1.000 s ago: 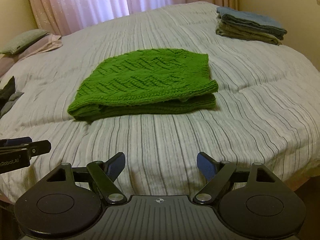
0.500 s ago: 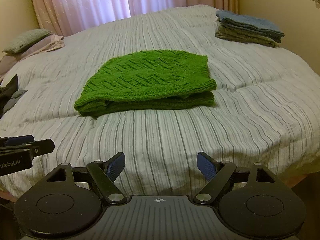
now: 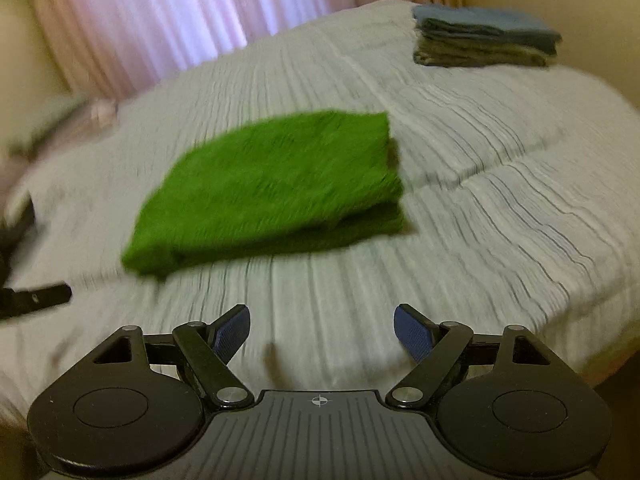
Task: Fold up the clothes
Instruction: 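Grasp the folded green vest with both grippers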
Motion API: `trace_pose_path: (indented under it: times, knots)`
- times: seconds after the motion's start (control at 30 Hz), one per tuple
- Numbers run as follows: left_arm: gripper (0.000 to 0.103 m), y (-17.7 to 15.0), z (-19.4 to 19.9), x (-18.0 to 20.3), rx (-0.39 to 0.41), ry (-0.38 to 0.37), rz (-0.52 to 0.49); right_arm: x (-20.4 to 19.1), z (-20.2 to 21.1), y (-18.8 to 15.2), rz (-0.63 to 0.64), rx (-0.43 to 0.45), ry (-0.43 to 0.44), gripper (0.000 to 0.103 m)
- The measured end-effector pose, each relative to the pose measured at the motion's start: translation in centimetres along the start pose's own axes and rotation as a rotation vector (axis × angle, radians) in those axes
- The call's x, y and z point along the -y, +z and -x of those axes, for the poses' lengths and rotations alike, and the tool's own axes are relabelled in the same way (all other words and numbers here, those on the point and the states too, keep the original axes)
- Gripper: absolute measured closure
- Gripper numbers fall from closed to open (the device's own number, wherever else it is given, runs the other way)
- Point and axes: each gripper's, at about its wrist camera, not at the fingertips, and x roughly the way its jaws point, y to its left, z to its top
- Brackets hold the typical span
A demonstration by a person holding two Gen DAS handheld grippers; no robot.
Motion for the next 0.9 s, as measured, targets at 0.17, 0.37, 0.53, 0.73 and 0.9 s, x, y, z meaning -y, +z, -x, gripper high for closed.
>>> trace_pose_path:
  times: [0.17, 0.37, 0.53, 0.73, 0.9]
  knots:
    - [0.041, 4.5, -4.4, -3.6, -0.010, -0.134, 0.154, 5.5, -1.0, 3.4, -0.172, 0.072, 0.129, 0.001]
    - [0.040, 8.3, -11.4, -6.1, -0.072, -0.261, 0.259, 10.3, -4.1, 6.9, -0.320, 0.075, 0.272, 0.001]
    - [0.040, 9.3, -16.5, -8.1, -0.147, -0.322, 0.344, 12.8, -8.1, 8.4, -0.435, 0.008, 0.365, 0.001]
    - [0.040, 9.7, -19.4, -9.3, -0.183, -0.440, 0.420, 14.1, -11.8, 9.1, -0.505, -0.054, 0.453, 0.008]
    - [0.043, 9.8, -21.6, -8.6, -0.239, -0.527, 0.425, 14.6, -13.1, 9.0, -0.528, -0.075, 0.527, 0.026]
